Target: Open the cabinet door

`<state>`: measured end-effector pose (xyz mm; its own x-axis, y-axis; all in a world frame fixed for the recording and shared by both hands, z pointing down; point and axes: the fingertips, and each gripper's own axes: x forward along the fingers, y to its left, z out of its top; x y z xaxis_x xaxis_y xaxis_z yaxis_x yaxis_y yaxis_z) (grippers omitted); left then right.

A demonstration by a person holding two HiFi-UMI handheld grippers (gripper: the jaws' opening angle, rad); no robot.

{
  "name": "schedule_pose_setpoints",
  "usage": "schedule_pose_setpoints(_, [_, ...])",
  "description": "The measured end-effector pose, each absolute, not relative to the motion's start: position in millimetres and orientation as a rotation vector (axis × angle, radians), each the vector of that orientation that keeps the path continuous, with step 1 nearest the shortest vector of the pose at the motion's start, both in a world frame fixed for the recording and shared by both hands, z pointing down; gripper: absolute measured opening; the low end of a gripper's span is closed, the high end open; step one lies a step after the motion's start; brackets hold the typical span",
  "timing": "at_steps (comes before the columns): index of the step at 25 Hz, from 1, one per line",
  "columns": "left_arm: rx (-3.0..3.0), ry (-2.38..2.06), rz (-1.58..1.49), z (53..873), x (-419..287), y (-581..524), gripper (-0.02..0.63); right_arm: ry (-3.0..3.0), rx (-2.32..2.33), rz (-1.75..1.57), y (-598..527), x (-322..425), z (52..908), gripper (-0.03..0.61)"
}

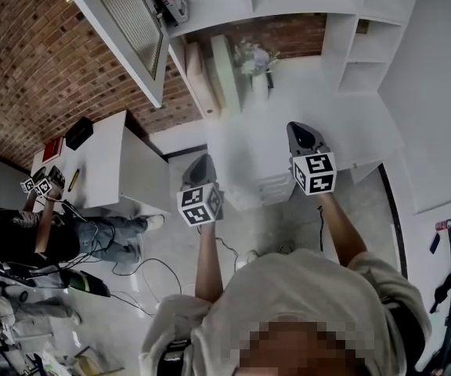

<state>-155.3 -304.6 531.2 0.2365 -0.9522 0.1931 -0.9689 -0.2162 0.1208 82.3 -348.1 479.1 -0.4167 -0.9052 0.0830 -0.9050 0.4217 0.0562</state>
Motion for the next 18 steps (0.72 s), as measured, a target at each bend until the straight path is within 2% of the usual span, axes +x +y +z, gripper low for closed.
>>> schedule_pose_setpoints(18, [2.294, -1.796, 0.103, 536, -149, -305, 0.026, -2.552, 1.619, -0.008, -346, 84, 490, 0.014])
